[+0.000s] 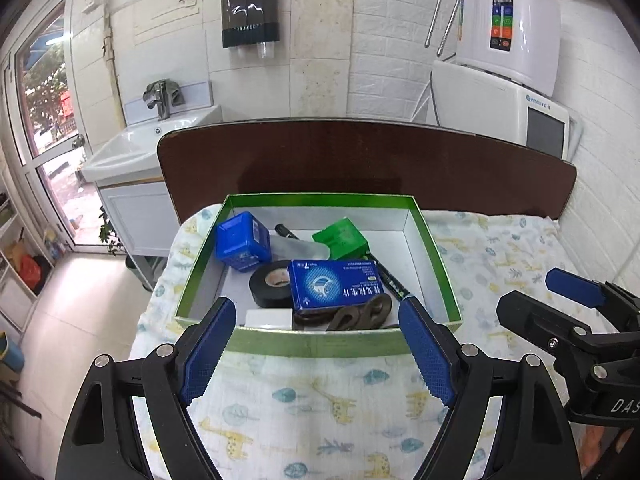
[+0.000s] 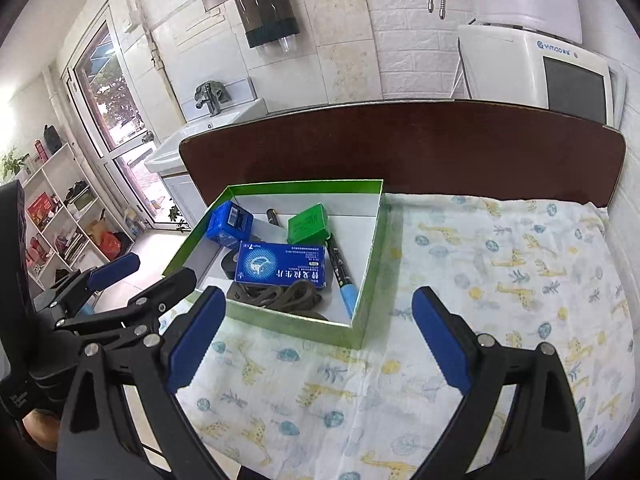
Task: Organize rigid objects
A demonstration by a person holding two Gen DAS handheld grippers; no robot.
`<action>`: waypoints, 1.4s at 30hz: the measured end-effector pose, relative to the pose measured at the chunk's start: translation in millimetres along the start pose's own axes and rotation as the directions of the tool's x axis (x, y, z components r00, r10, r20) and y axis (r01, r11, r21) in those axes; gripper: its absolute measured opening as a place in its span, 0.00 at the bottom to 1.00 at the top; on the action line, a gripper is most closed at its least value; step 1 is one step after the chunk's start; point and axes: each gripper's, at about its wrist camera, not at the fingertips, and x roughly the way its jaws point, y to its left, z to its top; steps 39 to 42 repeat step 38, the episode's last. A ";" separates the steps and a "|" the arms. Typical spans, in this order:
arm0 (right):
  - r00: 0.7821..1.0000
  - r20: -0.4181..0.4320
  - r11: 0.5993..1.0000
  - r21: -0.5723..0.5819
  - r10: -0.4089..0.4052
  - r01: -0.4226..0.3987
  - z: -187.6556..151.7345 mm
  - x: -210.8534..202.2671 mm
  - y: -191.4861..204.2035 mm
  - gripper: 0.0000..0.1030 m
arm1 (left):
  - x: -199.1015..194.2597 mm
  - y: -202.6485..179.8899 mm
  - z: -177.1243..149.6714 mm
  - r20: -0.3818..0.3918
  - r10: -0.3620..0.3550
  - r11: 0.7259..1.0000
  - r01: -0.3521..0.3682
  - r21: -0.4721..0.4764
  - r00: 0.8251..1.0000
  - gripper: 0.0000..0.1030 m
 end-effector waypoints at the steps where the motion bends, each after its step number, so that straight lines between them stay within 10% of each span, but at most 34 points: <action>1: 1.000 -0.002 1.000 0.002 0.001 -0.001 -2.7 -0.5 -0.7 0.92 | -0.3 -1.5 -2.1 -0.002 0.012 1.000 -0.012 0.008 1.000 0.82; 42: 1.000 0.011 1.000 0.008 -0.015 0.015 -12.0 -7.7 -0.8 0.92 | -5.0 -3.6 -4.6 -0.003 0.005 1.000 -0.005 0.015 1.000 0.82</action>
